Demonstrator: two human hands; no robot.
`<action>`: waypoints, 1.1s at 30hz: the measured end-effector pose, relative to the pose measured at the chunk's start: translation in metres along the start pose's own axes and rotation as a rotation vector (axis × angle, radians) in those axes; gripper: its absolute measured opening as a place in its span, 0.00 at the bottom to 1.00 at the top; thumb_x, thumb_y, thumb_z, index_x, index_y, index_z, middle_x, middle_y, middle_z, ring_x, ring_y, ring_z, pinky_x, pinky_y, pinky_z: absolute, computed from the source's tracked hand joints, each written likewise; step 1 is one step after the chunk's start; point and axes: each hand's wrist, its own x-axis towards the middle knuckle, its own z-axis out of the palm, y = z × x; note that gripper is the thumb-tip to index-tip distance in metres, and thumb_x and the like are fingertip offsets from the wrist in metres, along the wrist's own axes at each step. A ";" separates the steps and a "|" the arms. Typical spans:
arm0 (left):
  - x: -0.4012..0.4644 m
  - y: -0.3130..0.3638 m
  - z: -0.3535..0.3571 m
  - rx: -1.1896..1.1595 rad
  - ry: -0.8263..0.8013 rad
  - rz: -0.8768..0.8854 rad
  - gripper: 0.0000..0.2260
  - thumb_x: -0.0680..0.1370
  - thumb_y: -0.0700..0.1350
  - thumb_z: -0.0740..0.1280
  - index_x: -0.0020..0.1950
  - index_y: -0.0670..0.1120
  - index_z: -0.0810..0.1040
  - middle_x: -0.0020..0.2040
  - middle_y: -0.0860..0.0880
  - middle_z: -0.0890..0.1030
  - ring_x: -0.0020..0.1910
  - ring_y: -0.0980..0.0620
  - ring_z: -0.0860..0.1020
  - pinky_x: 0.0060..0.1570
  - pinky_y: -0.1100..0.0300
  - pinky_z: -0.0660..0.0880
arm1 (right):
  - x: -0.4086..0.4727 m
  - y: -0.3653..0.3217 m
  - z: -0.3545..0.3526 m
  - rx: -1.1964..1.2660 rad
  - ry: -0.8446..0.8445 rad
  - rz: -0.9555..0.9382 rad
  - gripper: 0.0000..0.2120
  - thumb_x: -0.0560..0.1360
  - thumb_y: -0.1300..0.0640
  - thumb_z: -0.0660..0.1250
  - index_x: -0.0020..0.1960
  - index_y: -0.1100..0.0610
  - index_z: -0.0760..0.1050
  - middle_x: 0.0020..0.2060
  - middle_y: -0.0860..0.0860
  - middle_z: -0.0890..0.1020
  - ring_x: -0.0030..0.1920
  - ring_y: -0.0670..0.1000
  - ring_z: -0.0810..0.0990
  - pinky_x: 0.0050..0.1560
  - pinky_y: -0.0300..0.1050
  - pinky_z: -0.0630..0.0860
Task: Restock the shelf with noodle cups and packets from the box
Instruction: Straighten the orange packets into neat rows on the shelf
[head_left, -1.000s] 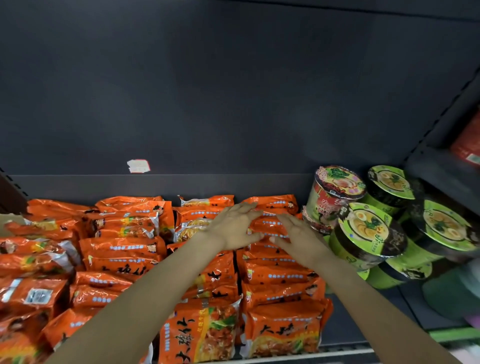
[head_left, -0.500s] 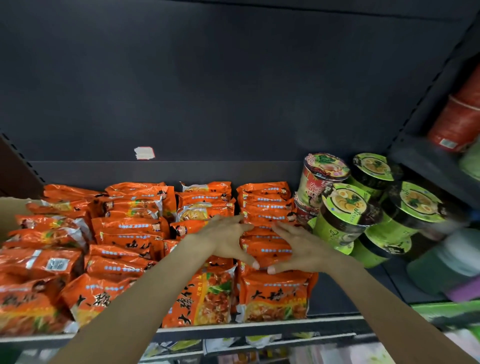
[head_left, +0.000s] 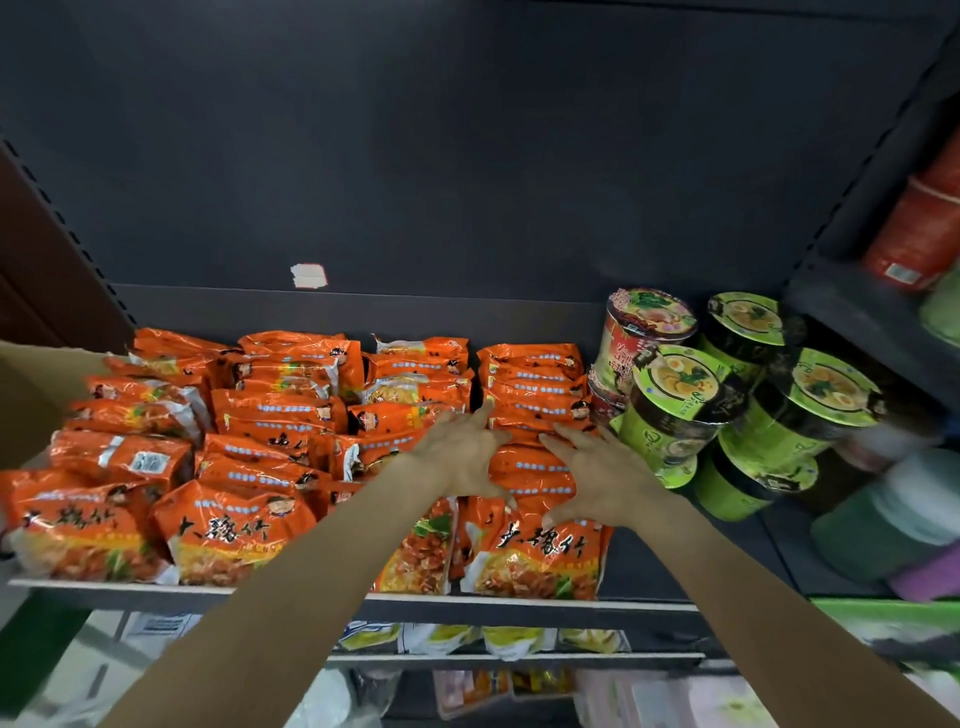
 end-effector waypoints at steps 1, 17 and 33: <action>0.000 0.001 -0.001 -0.006 0.012 0.009 0.38 0.70 0.65 0.67 0.75 0.50 0.59 0.77 0.40 0.53 0.74 0.43 0.59 0.71 0.50 0.54 | 0.000 0.001 0.000 -0.026 0.004 0.000 0.52 0.65 0.32 0.68 0.77 0.51 0.45 0.77 0.50 0.48 0.76 0.52 0.50 0.75 0.50 0.42; -0.027 -0.006 0.011 0.120 -0.001 0.078 0.49 0.66 0.70 0.66 0.77 0.50 0.49 0.78 0.42 0.46 0.76 0.43 0.51 0.73 0.47 0.43 | -0.013 -0.012 0.035 -0.138 0.191 -0.031 0.52 0.67 0.41 0.71 0.76 0.50 0.38 0.75 0.53 0.50 0.75 0.54 0.49 0.74 0.56 0.41; -0.033 -0.004 0.019 -0.270 0.180 0.035 0.38 0.73 0.64 0.64 0.77 0.51 0.54 0.78 0.48 0.51 0.75 0.47 0.55 0.72 0.51 0.56 | -0.016 -0.008 0.024 0.212 0.184 -0.022 0.48 0.69 0.36 0.67 0.77 0.51 0.42 0.76 0.49 0.48 0.75 0.51 0.49 0.73 0.50 0.58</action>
